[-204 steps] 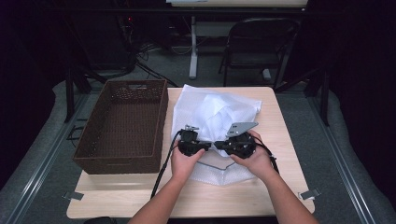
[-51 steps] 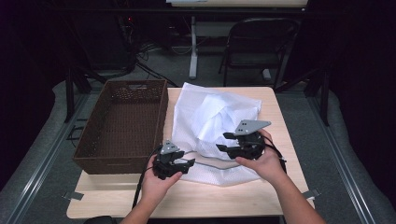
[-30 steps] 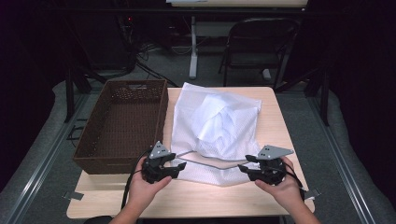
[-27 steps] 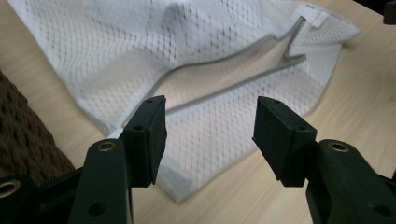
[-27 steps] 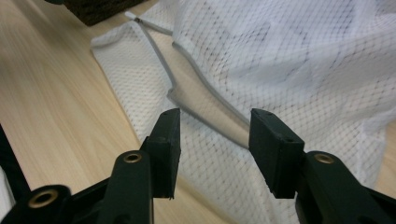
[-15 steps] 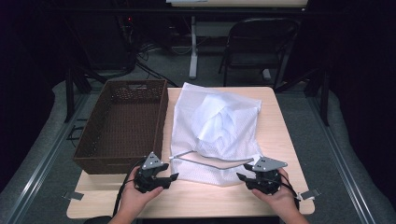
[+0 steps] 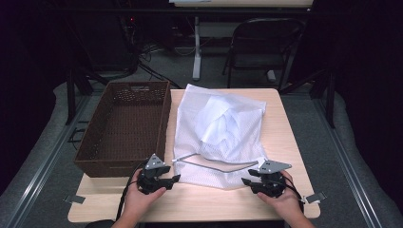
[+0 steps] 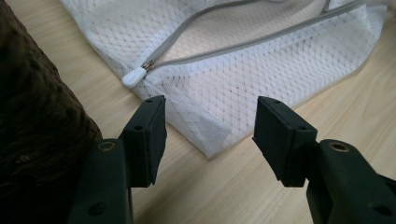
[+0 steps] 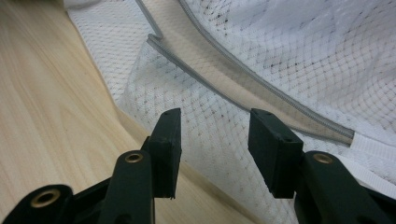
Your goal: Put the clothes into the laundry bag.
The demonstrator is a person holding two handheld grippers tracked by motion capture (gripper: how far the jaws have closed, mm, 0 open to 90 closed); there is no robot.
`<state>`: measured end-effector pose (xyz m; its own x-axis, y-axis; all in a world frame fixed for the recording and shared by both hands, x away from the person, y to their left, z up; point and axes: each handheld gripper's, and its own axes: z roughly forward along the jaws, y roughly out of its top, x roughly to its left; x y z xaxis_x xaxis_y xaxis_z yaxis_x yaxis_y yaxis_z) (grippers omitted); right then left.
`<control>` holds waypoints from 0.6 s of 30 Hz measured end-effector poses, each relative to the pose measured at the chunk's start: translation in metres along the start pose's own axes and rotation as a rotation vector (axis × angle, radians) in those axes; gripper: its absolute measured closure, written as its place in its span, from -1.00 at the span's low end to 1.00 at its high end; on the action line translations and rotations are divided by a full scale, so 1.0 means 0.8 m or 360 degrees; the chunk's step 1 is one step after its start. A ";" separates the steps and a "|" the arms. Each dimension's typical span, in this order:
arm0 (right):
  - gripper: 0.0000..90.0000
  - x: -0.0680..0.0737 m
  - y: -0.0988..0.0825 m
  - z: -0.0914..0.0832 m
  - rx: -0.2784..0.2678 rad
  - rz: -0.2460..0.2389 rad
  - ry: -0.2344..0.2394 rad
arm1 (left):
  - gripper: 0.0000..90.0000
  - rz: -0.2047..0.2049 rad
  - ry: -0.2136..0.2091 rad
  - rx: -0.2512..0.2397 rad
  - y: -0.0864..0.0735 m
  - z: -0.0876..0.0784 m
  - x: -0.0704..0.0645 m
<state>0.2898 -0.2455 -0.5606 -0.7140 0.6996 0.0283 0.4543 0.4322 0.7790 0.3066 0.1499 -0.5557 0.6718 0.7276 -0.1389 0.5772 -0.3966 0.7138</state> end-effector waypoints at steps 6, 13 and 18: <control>0.21 0.000 -0.002 0.006 0.0014 -0.0009 0.0009 | -0.03 -0.0008 -0.0008 0.0047 0.000 0.005 0.000; 0.20 0.003 -0.001 0.011 0.0017 -0.0029 0.0028 | -0.03 -0.0002 -0.0001 0.0073 -0.001 0.009 0.001; 0.19 0.005 -0.001 0.014 0.0024 -0.0046 0.0046 | -0.03 0.0006 0.0014 0.0084 -0.001 0.009 0.000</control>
<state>0.2928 -0.2368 -0.5680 -0.7418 0.6702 0.0243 0.4414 0.4607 0.7700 0.3097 0.1465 -0.5613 0.6702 0.7307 -0.1301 0.5984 -0.4283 0.6771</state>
